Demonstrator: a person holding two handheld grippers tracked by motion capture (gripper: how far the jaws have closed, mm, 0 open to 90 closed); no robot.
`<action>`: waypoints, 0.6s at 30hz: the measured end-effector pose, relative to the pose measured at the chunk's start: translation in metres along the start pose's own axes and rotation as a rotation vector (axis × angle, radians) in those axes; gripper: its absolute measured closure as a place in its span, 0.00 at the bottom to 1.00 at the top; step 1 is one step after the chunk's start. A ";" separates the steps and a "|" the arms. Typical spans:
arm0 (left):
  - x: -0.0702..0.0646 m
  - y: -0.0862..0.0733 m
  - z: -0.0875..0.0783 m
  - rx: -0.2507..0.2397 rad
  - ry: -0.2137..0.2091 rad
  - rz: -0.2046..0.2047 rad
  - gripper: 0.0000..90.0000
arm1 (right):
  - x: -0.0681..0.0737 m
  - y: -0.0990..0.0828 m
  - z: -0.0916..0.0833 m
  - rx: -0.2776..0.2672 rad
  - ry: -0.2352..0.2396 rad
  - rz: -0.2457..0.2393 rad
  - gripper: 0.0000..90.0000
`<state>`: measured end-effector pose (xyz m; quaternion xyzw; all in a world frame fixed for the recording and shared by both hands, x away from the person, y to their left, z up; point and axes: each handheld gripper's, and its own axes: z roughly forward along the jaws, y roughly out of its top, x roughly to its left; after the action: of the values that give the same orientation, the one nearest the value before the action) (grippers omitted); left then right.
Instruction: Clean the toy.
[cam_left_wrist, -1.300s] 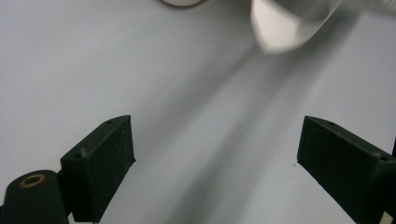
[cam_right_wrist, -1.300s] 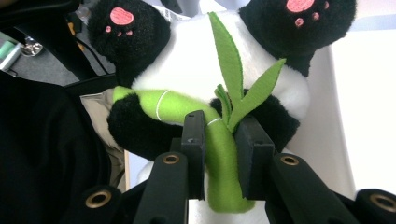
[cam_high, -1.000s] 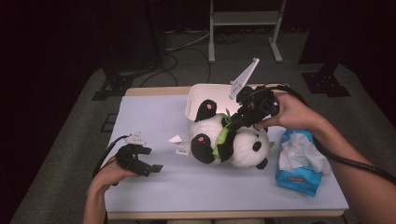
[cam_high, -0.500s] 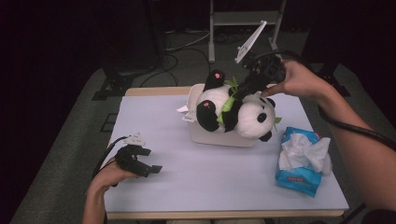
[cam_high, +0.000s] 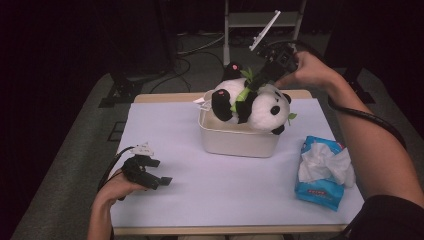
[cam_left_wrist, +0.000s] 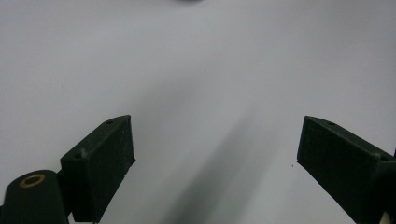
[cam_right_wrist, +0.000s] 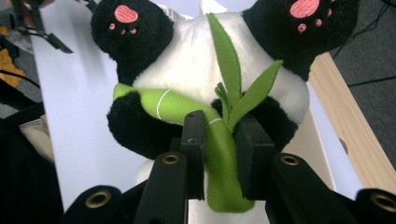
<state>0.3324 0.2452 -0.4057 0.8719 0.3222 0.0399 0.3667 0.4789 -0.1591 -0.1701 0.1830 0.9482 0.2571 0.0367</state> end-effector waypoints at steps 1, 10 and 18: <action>0.000 0.000 0.000 0.000 0.000 0.000 0.11 | 0.000 0.000 0.000 0.000 0.000 0.000 0.83; 0.001 0.000 0.001 -0.004 -0.004 -0.002 0.11 | -0.017 -0.004 0.014 0.008 0.002 0.038 0.83; 0.001 0.000 0.000 -0.006 -0.006 -0.002 0.11 | -0.017 -0.001 0.020 0.019 0.002 0.031 0.83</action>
<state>0.3333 0.2455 -0.4061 0.8705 0.3219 0.0381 0.3703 0.4974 -0.1565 -0.1887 0.1978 0.9477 0.2486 0.0302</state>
